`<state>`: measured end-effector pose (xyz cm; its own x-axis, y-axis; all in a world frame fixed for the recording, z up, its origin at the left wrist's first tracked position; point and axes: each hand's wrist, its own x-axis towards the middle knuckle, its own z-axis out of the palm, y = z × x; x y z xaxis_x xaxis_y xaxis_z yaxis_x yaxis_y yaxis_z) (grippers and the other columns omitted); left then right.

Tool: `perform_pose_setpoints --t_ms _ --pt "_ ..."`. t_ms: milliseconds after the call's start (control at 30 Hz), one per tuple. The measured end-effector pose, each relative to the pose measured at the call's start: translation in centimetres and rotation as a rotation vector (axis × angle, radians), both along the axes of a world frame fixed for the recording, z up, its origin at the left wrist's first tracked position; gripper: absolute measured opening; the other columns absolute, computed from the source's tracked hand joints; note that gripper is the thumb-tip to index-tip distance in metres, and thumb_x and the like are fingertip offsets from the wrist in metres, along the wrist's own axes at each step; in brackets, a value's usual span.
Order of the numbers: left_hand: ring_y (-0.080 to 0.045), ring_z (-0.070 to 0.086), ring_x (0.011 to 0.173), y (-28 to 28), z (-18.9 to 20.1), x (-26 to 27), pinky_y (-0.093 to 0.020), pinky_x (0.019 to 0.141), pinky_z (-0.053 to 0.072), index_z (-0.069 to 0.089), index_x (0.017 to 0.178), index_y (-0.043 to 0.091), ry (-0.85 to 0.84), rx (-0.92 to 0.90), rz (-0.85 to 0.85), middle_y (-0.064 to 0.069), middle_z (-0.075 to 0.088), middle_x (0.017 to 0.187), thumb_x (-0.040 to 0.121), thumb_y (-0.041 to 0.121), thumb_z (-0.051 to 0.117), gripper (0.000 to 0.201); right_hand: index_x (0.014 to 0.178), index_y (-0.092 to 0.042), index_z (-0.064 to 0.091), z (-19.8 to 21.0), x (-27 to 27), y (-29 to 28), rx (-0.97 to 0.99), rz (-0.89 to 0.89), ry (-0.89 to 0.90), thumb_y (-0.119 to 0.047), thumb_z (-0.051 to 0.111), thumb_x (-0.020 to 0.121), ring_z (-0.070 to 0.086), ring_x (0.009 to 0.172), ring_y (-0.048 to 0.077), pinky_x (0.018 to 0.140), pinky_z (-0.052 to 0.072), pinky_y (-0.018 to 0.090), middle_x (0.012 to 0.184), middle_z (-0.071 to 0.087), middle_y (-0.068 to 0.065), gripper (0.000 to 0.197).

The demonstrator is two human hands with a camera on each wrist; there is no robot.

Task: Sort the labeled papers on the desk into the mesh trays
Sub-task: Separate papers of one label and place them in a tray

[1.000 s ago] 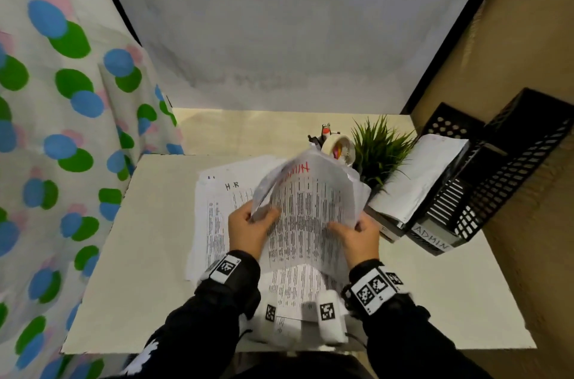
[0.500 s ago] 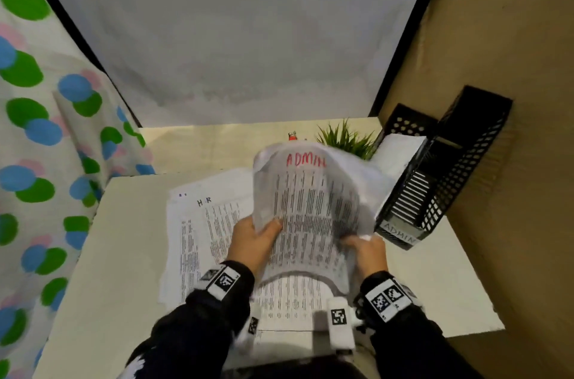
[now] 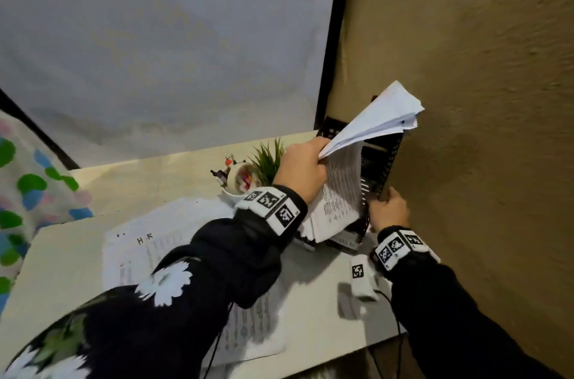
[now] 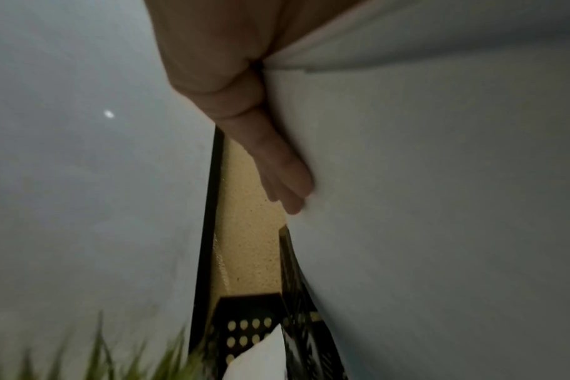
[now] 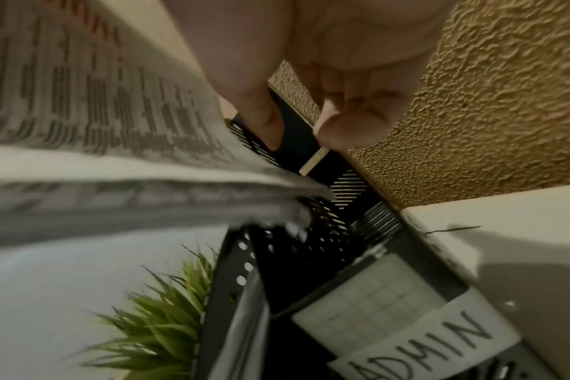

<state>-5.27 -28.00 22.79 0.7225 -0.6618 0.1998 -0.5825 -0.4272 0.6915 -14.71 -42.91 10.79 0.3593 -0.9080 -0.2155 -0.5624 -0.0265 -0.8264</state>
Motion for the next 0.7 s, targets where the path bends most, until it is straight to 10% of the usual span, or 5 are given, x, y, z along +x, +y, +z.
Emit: perform_pose_setpoints --t_ms 167,400,700 --pt "-0.031 0.063 0.088 -5.1 -3.6 -2.0 -0.036 0.075 0.052 0.058 0.107 0.013 0.198 -0.136 0.124 -0.013 0.068 0.097 0.079 0.004 0.051 0.03 0.123 -0.012 0.061 -1.5 0.2 -1.4 0.032 0.069 0.102 -0.018 0.055 0.085 0.065 0.098 0.038 0.085 0.055 0.048 0.112 0.068 0.019 0.039" --pt "-0.043 0.059 0.098 -9.0 -9.5 -3.4 -0.043 0.077 0.047 0.053 0.11 0.005 0.221 0.256 0.172 -0.023 0.063 0.107 0.089 0.01 0.04 0.025 0.127 -0.016 0.059 -3.2 -0.9 -2.4 0.019 0.166 0.037 -0.023 0.052 0.084 0.067 0.084 0.037 0.077 0.057 0.05 0.093 0.072 0.016 0.043" --pt "-0.038 0.061 0.097 -8.4 -10.4 -3.6 -0.033 0.072 0.044 0.06 0.098 0.004 0.408 0.241 0.22 -0.018 0.067 0.101 0.087 0.028 0.055 0.027 0.131 -0.018 0.049 -3.4 -1.6 -1.9 -0.006 0.212 -0.014 -0.031 0.06 0.087 0.062 0.064 0.033 0.069 0.057 0.045 0.064 0.059 0.008 0.048"
